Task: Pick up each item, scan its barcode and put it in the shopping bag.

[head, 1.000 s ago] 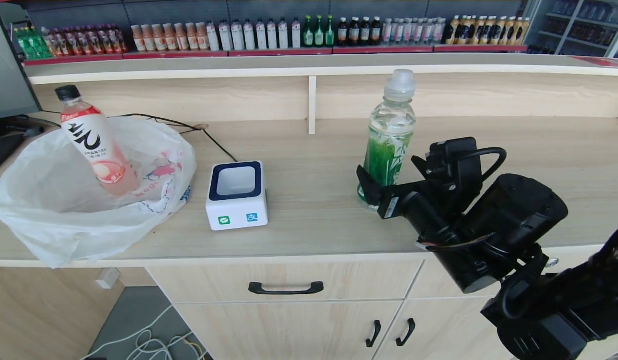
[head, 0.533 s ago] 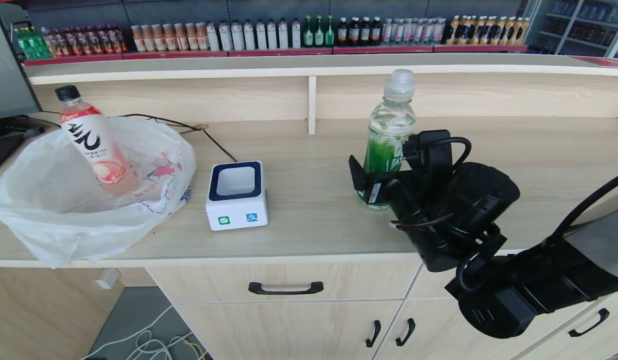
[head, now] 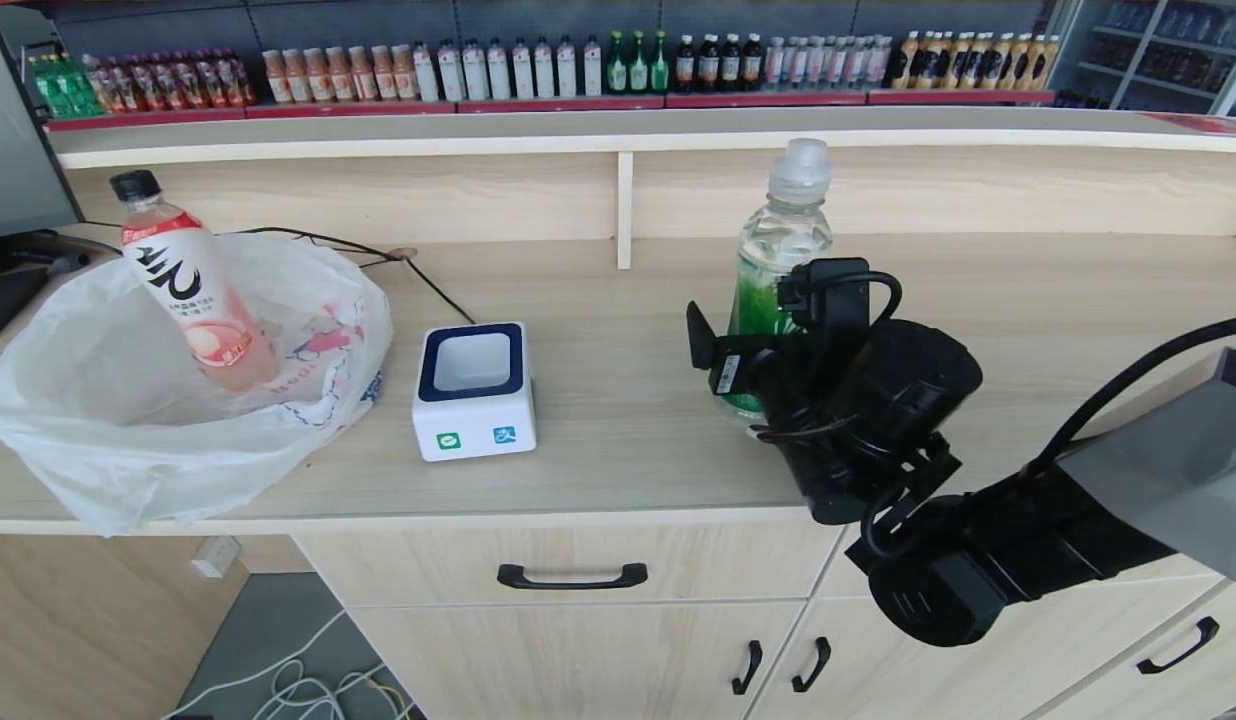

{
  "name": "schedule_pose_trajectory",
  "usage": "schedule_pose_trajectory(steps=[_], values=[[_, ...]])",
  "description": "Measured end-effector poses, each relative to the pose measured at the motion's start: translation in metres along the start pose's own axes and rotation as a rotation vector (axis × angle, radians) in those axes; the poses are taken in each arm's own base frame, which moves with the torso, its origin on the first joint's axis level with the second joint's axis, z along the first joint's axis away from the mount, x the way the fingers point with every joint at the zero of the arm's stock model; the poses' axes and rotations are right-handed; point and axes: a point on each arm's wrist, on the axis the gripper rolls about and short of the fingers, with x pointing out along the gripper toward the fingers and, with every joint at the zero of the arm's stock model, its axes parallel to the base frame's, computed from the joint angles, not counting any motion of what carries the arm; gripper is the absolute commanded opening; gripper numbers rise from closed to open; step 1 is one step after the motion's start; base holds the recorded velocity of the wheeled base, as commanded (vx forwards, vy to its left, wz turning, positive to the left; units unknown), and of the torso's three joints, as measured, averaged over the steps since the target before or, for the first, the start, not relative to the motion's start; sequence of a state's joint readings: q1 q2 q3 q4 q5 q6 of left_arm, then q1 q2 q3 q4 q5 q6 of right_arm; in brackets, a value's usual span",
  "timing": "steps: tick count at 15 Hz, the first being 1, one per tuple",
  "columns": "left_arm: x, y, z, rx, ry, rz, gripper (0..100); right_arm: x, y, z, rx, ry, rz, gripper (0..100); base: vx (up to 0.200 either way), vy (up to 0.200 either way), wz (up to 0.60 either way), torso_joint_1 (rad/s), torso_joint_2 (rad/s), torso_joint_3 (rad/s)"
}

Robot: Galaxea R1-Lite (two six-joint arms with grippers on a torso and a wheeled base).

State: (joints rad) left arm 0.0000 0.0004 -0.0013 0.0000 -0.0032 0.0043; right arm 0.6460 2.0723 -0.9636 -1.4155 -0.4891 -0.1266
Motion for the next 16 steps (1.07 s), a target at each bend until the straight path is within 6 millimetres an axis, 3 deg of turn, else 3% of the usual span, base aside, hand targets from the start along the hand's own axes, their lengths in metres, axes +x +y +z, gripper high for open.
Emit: schedule_pose_trajectory(steps=[13,14,16], values=[[0.000,0.000,0.000,0.000,0.000,0.000,100,0.006,-0.002,0.021,0.009,-0.038,-0.010,100,0.000,0.000,0.00,0.000,0.00,0.000],[0.000,0.000,0.000,0.000,0.000,0.000,100,0.006,-0.003,0.023,0.011,-0.042,-0.011,0,0.000,0.000,0.00,0.000,0.00,0.000],[0.000,0.000,0.000,0.000,0.000,0.000,100,0.004,-0.002,0.026,0.014,-0.045,-0.007,0,0.000,0.000,0.00,0.000,0.00,0.000]])
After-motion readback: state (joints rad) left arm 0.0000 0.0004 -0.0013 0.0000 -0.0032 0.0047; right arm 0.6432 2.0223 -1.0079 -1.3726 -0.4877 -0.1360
